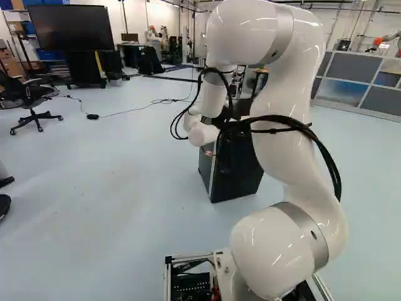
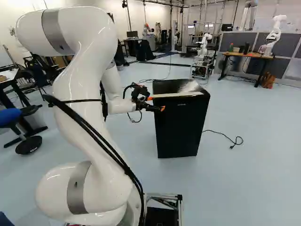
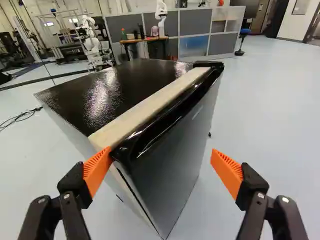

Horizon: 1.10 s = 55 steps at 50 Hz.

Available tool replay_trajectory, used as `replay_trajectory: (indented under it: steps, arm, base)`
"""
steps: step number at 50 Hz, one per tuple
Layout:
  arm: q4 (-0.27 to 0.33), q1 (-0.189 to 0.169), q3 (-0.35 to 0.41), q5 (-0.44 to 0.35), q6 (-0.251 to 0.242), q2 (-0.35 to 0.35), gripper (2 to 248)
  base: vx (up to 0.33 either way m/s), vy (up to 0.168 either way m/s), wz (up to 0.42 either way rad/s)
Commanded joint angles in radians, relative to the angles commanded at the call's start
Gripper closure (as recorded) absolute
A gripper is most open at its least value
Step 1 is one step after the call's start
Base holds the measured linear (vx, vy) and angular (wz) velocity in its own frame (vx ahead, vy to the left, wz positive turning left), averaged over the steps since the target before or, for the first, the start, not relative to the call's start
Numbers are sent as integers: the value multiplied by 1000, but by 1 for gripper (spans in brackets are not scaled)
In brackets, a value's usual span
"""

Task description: Grab a drink from the fridge

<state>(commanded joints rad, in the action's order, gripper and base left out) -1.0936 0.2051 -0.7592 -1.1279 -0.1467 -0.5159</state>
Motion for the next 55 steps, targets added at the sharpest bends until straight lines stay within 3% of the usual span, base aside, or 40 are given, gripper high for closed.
replay_trajectory:
  steps: [24,55]
  arm:
    - [-57,-12,118,30,0,79,3]
    - [-215,-13,279,78,0,189,3]
  base:
    - [2,-2,-6]
    - [0,0,0]
